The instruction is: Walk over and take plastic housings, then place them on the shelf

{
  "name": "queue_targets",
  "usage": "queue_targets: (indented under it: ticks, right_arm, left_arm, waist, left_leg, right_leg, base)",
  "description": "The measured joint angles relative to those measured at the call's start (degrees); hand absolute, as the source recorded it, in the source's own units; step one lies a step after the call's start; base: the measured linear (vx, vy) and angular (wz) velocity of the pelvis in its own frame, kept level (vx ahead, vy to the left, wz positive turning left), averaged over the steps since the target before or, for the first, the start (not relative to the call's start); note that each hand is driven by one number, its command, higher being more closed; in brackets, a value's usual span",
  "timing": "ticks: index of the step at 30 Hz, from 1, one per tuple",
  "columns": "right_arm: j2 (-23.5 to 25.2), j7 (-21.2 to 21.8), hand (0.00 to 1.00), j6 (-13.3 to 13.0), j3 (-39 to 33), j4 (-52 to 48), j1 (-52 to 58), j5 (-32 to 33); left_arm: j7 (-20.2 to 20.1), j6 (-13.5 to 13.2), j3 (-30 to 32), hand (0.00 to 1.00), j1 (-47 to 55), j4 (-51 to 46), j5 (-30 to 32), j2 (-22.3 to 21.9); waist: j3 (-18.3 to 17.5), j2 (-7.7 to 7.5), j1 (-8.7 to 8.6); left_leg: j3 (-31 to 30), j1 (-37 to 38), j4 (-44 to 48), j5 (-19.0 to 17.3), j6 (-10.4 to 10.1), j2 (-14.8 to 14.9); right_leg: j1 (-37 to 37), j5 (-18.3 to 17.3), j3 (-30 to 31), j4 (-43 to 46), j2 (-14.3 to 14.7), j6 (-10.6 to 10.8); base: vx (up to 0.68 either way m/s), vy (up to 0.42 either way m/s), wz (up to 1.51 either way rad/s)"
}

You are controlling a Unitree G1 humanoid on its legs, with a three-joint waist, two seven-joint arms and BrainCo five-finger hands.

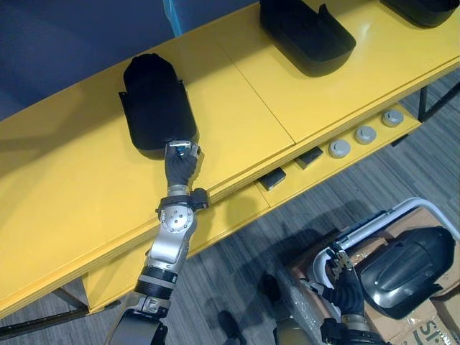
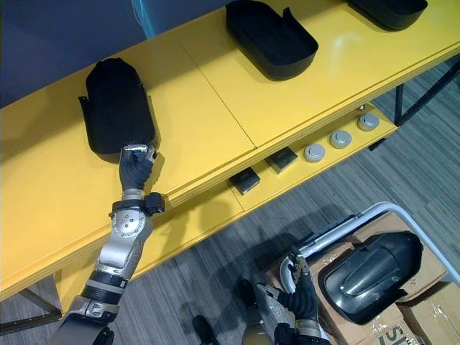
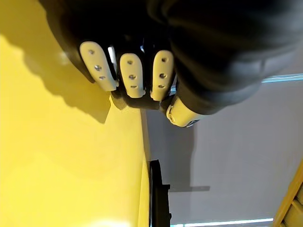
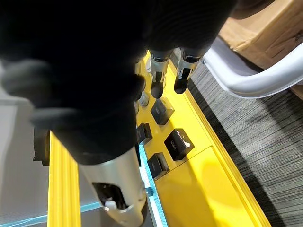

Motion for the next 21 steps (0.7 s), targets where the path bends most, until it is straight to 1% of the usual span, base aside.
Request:
queue_targets:
  ticks: [10, 11, 13, 14, 15, 16, 18, 19, 21]
  right_arm:
    - [0.33, -0.01, 0.00, -0.10, 0.20, 0.02, 0.01, 0.72]
    - [0.52, -0.02, 0.00, -0.11, 0.19, 0.02, 0.01, 0.72]
    - [0.63, -0.09, 0.00, -0.11, 0.16, 0.02, 0.01, 0.71]
    - [0.64, -0.13, 0.00, -0.11, 0.13, 0.02, 0.01, 0.70]
    - [0.64, -0.31, 0.00, -0.11, 0.09, 0.02, 0.00, 0.68]
    - [0.63, -0.40, 0.00, -0.11, 0.06, 0.02, -0.01, 0.67]
    - [0.63, -0.43, 0.00, -0.12, -0.07, 0.06, -0.06, 0.54]
    - [0.61, -0.43, 0.00, -0.12, -0.16, 0.06, -0.10, 0.46]
    - [0.22, -0.43, 0.00, -0.13, -0.82, 0.26, -0.13, 0.36]
  left_arm:
    - [0.92, -0.85, 0.89, 1.00, -1.41, 1.54, -0.13, -0.08]
    - [0.97, -0.84, 0.83, 0.00, -0.62, 0.21, -0.71, -0.60]
    - [0.98, -0.67, 0.75, 0.00, 2.96, -4.04, -1.21, -2.57]
    - [0.97, -0.70, 0.35, 0.00, 6.52, -7.55, -1.17, -4.22]
    - [0.89, -0.60, -0.80, 0.00, 11.15, -11.59, -0.96, -6.02]
    - [0.90, -0.53, -1.26, 0.00, 13.72, -13.45, -0.92, -7.03]
    - [0.86, -0.46, -2.73, 0.00, 25.08, -20.81, -0.83, -10.13]
    - [0.75, -0.46, -2.74, 0.00, 27.84, -22.60, -0.65, -10.65]
    - [0.69, -0.72, -2.54, 0.00, 35.27, -28.05, 0.90, -11.49]
  waist:
    - [0.37, -0.02, 0.06]
    - [0.37, -0.01, 0.09]
    - [0.36, 0.00, 0.16]
    - [0.36, 0.00, 0.23]
    - [0.35, 0.01, 0.67]
    - [0.30, 0.05, 0.77]
    - [0.00, 0.04, 1.30]
    - [-0.20, 0.02, 1.59]
    - [-1.98, 0.04, 3.48]
  left_leg:
    - [0.80, -0.08, 0.01, 0.00, -0.03, 0.16]
    - [0.73, -0.06, 0.01, 0.00, -0.03, 0.17]
    - [0.53, 0.29, 0.00, 0.00, -0.03, 0.23]
    - [0.43, 0.89, -0.01, 0.00, -0.03, 0.31]
    - [0.41, 1.88, -0.14, -0.02, -0.04, 0.43]
    - [0.41, 2.42, -0.20, -0.12, -0.17, 0.53]
    - [0.47, 4.65, 0.11, -1.27, -0.85, 1.09]
    - [0.58, 4.99, 0.72, -1.97, -1.11, 1.27]
    - [0.45, 4.83, 5.72, -4.90, -1.52, 2.24]
  right_leg:
    - [-0.32, 0.18, 0.31, 0.00, 0.23, -0.02]
    - [-0.27, 0.18, 0.28, 0.00, 0.23, -0.02]
    - [0.13, 0.18, 0.18, -0.01, 0.25, -0.02]
    - [0.79, 0.17, 0.10, -0.02, 0.31, -0.01]
    - [1.66, 0.14, 0.08, -0.03, 0.47, 0.01]
    - [2.16, 0.05, 0.05, -0.03, 0.60, 0.10]
    - [4.48, -0.62, 0.15, -0.04, 1.09, 0.69]
    - [4.97, -0.85, 0.27, -0.04, 1.23, 0.63]
    - [6.49, -1.16, 1.72, -0.01, 1.76, 0.39]
  base:
    - [0.00, 0.002, -0.02]
    - [0.00, 0.000, 0.00]
    - [0.02, 0.007, 0.01]
    - [0.04, 0.012, 0.00]
    - [0.04, 0.010, -0.02]
    - [0.00, 0.000, 0.00]
    - [0.02, -0.001, -0.05]
    - [0.02, -0.007, -0.12]
    - [0.03, -0.006, -0.21]
